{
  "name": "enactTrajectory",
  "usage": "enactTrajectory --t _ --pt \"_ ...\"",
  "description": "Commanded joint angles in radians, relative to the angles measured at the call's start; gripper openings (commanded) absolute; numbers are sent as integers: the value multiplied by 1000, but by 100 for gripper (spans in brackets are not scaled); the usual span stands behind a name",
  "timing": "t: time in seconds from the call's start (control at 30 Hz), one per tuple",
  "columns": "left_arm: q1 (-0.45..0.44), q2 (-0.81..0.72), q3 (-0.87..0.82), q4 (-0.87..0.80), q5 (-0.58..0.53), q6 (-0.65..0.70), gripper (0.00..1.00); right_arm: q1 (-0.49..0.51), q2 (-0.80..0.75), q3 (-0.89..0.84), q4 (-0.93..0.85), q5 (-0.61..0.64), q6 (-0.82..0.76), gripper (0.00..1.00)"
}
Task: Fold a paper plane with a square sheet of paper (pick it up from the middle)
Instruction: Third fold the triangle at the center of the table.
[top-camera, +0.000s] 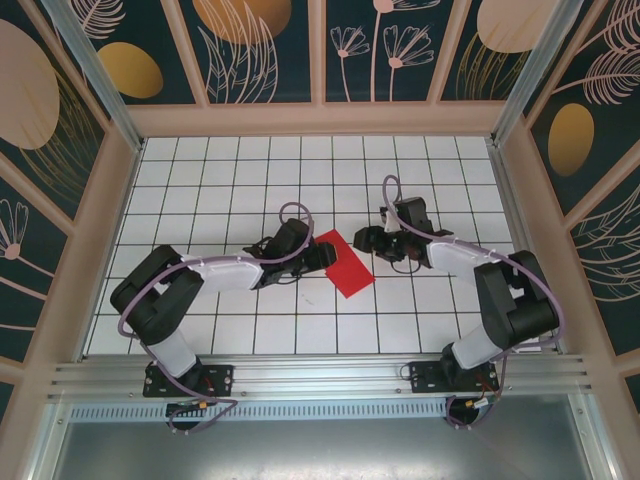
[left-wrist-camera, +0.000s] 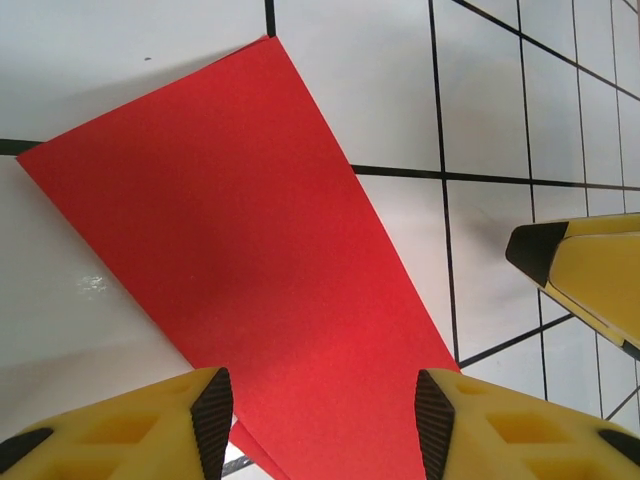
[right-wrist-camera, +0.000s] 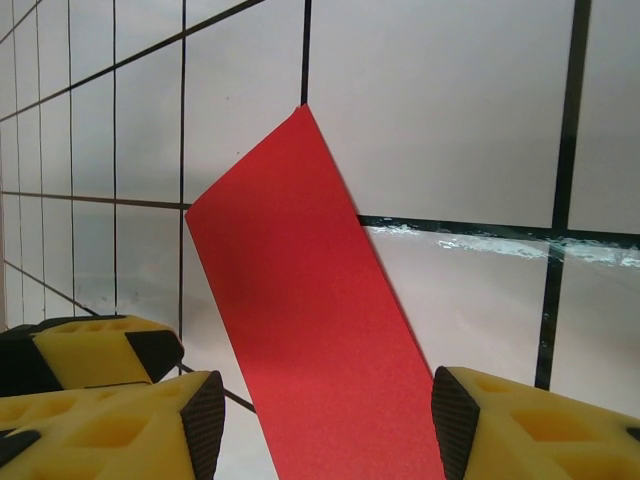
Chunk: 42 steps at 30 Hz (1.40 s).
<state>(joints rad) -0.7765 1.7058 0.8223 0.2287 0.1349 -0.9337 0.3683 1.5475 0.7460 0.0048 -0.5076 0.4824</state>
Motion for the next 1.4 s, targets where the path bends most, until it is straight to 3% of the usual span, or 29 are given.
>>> enactTrajectory --t 0.0,0.3,0.7,1.37 --pt "-3 39 38 15 15 -26 53 4 39 42 38 -55 -28 59" --pt "-3 14 -21 32 -89 -84 52 15 111 75 48 -92 -37 58" --pt "0 40 -18 72 -70 -85 51 20 146 64 12 -58 -63 58" --pt "0 124 43 38 -87 -48 46 38 -7 -107 -12 -109 -77 56"
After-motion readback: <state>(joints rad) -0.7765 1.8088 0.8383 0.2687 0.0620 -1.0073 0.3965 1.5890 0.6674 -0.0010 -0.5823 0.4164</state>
